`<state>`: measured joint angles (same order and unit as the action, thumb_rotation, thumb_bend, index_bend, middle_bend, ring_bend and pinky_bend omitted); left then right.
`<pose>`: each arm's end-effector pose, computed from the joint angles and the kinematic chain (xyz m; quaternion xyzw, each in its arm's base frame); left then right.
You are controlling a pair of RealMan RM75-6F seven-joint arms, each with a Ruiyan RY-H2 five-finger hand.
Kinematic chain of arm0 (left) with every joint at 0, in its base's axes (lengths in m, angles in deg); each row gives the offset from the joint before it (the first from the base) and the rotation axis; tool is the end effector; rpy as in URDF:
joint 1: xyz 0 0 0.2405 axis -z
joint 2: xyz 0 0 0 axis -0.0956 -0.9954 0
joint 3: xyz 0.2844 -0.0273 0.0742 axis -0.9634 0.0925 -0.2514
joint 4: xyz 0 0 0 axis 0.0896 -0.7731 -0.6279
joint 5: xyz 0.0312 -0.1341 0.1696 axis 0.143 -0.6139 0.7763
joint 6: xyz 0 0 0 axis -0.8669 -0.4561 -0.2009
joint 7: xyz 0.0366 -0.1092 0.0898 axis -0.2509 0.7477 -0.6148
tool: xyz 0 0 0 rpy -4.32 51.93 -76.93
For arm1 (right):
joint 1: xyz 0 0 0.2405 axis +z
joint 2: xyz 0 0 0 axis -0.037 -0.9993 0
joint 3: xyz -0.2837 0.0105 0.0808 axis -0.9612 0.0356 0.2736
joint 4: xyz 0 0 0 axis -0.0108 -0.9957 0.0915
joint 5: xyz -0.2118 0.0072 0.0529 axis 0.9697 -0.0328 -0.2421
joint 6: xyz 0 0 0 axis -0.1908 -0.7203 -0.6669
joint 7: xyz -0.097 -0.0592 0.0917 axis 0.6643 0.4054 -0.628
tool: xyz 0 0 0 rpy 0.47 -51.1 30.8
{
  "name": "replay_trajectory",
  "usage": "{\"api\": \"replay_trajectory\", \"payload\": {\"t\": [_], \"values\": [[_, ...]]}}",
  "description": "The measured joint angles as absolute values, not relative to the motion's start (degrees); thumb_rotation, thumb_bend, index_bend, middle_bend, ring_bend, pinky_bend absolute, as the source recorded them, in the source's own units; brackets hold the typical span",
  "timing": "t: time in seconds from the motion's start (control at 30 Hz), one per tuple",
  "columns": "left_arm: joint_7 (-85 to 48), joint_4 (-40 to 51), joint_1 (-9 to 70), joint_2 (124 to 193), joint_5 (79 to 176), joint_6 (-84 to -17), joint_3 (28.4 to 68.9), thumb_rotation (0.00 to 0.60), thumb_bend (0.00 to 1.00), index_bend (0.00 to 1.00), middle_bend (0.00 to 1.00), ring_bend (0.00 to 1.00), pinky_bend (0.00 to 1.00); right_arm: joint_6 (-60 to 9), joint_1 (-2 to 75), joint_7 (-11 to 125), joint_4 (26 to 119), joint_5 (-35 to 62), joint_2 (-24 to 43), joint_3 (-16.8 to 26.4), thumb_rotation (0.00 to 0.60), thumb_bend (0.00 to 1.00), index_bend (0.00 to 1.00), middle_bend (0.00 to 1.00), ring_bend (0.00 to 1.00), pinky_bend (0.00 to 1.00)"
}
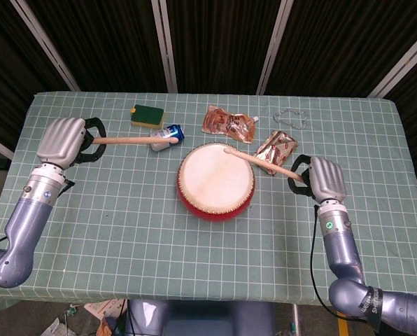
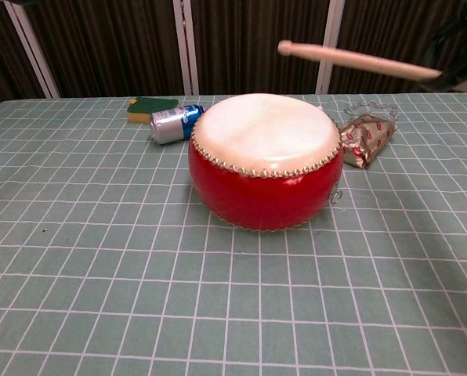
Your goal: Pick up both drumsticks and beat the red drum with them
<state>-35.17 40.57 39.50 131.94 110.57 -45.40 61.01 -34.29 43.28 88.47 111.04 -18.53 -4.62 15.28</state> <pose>-0.1383 0.4062 0.1872 -0.6303 -0.4018 -0.4351 0.5020 -0.1685 -0.3701 0.1182 0.5577 -0.5065 0.3796 0.5370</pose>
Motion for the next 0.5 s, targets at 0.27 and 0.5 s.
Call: {"api": "replay_trajectory", "payload": {"t": [0.27,0.5], "values": [[-33.5,40.4,38.4,131.9,112.0,-44.6,59.1,0.6,0.58,0.79,1.0,1.0,1.0,-43.7,49.0,116.6,101.4,-16.4,11.3,5.6,0.6,0.59,0.97,1.0,1.0,1.0],[-32.6,40.0,37.8,132.2,113.1,-44.9,58.3,0.6,0.58,0.79,1.0,1.0,1.0,-48.0,49.4,119.5,100.0,-17.0,14.1,7.6,0.6,0.59,0.97,1.0,1.0,1.0]]}}
